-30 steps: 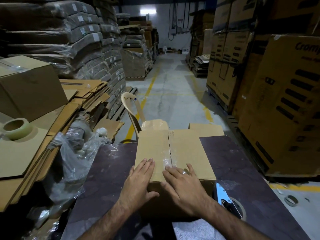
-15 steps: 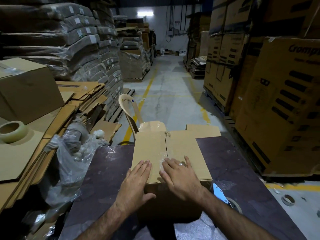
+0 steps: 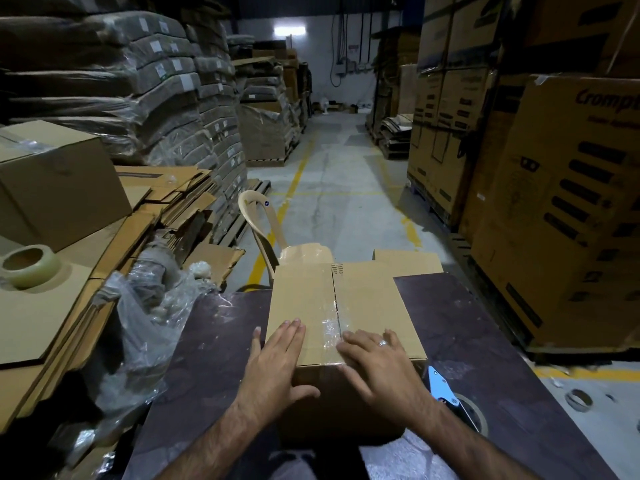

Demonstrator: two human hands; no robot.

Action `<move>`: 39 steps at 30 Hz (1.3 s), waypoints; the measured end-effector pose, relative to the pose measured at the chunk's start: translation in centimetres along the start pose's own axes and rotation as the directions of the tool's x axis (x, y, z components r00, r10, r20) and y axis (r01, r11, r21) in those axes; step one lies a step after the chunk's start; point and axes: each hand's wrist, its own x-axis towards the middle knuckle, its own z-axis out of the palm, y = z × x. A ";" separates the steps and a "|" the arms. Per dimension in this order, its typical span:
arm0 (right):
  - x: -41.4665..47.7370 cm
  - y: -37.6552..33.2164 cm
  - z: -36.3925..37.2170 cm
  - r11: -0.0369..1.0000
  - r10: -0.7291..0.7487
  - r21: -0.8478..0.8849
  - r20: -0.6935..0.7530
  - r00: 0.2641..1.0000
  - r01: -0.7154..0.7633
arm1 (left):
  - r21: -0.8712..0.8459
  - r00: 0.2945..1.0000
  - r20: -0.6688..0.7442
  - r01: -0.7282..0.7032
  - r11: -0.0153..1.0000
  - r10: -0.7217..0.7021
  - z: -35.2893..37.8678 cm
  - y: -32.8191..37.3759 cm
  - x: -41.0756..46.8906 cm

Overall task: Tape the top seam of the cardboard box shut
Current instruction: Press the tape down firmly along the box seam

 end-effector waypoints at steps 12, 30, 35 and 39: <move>-0.6 2.2 3.8 0.990 -0.109 -0.128 -0.504 0.857 0.050 | 0.004 0.992 -0.109 0.058 0.998 -0.057 0.1 2.5 -0.3; -2.1 2.3 6.3 0.960 -0.110 -0.280 -0.442 0.890 -0.020 | -0.022 0.981 -0.096 0.168 0.986 -0.170 0.6 4.7 -1.3; -2.5 2.1 6.1 0.946 -0.117 -0.325 -0.351 0.929 -0.004 | -0.033 0.983 -0.113 0.144 0.989 -0.147 0.5 4.6 -1.4; -1.7 1.7 4.7 0.960 -0.121 -0.280 -0.418 0.900 -0.001 | -0.042 0.979 -0.160 0.121 0.992 -0.127 0.5 4.3 -1.2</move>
